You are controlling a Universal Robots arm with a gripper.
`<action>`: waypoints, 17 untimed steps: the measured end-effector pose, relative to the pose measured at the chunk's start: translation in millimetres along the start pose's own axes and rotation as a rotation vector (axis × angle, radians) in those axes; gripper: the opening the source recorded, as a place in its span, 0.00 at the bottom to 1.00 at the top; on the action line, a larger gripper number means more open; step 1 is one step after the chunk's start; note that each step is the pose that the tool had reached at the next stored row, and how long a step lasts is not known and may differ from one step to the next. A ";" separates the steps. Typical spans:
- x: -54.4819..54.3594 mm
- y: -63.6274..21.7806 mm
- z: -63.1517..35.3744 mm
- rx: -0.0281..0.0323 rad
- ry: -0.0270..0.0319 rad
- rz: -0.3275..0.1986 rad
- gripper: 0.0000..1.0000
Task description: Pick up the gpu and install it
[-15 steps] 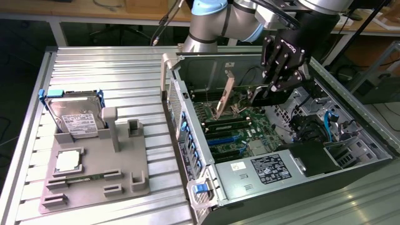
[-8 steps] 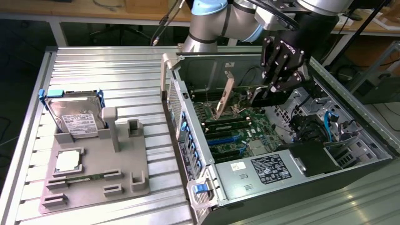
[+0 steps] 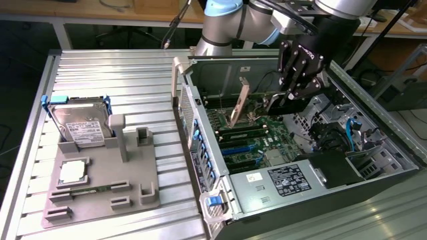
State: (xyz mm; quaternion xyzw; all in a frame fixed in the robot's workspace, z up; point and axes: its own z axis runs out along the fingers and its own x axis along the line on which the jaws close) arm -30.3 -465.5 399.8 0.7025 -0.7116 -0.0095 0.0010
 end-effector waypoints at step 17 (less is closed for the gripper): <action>0.1 -0.2 12.9 0.0000 0.0000 0.000 0.27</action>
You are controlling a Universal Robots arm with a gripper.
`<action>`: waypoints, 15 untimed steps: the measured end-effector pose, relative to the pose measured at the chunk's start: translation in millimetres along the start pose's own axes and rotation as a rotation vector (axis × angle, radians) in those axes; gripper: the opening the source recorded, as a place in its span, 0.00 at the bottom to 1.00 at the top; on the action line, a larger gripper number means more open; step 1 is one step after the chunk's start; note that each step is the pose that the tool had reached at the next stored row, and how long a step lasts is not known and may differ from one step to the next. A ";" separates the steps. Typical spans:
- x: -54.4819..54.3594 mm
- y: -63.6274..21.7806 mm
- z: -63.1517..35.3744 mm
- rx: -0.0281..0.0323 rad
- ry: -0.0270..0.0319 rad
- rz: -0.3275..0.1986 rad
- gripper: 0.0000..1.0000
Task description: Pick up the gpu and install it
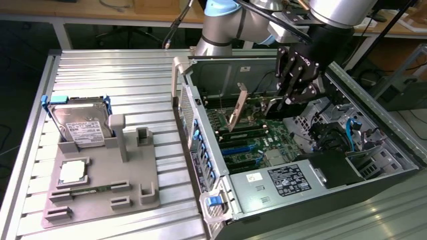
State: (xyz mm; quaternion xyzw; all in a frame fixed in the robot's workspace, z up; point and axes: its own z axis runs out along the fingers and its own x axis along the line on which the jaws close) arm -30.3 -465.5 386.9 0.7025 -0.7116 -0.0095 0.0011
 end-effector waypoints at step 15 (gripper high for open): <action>0.1 -0.1 4.0 0.0000 0.0000 0.000 0.27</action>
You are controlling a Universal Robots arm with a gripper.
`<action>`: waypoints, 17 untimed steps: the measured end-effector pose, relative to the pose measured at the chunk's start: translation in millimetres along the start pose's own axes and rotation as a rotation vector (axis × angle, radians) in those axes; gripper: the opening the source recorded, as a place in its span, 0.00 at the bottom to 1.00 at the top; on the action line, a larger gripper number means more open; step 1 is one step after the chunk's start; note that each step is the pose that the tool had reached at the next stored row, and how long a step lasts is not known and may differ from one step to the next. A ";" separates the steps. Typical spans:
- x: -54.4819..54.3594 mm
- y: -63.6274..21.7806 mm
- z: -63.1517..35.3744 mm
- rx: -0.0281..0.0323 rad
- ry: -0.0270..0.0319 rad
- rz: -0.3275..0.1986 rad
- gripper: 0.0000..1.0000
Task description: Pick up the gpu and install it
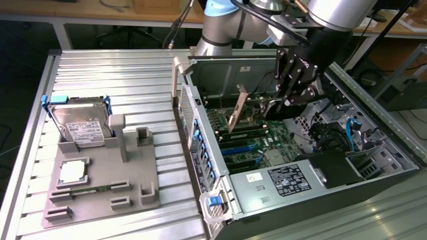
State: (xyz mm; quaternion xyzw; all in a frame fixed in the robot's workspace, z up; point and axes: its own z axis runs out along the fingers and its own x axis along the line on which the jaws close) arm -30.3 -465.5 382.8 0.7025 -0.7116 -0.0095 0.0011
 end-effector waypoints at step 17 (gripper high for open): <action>0.1 -0.1 5.8 -0.0001 0.0000 0.000 0.27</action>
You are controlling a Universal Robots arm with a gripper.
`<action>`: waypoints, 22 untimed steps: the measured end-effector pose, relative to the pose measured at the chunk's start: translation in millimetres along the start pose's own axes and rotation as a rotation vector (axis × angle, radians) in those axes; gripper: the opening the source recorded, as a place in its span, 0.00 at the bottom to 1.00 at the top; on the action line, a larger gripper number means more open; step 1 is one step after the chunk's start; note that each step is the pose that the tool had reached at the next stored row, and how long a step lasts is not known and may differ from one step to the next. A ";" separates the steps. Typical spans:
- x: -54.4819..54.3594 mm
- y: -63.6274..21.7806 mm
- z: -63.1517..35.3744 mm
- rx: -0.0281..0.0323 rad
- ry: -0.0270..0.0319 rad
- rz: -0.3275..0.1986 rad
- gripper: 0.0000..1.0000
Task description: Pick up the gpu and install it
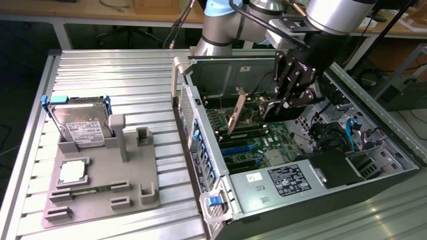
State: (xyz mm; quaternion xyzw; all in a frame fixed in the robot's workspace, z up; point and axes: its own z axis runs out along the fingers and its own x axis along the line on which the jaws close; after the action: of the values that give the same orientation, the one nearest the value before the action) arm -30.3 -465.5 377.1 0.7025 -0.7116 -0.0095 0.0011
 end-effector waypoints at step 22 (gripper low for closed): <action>0.1 -0.1 5.8 0.0000 -0.0001 0.000 0.27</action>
State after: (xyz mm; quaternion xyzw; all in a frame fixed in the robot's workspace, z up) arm -30.3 -465.5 371.3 0.7025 -0.7116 -0.0096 0.0010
